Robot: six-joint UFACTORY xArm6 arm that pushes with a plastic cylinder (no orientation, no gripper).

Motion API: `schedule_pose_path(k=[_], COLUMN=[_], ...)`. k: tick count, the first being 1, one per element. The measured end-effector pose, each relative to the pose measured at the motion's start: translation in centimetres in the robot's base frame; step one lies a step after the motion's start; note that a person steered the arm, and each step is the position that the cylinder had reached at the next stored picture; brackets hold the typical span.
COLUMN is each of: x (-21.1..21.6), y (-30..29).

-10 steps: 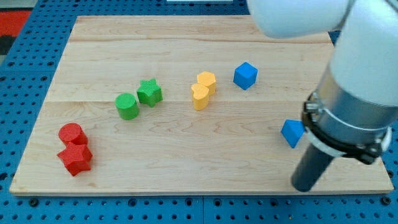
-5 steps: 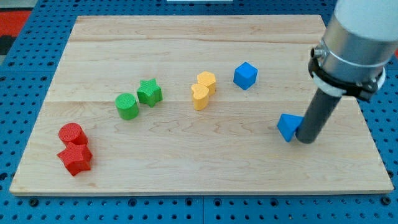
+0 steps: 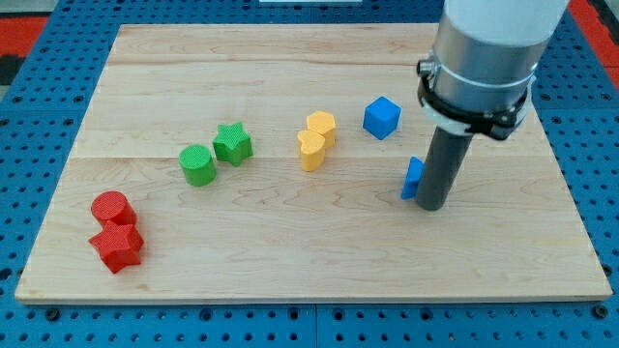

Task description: Push the blue triangle closer to blue cube

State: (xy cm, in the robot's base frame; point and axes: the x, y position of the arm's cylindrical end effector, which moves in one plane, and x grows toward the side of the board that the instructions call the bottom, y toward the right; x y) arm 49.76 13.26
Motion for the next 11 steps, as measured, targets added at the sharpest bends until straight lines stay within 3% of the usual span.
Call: schedule_pose_path(k=[2,6,8,11], x=[-2.4,-2.4,-6.4,-8.0], y=[0.9,-1.4,-0.7,-0.5])
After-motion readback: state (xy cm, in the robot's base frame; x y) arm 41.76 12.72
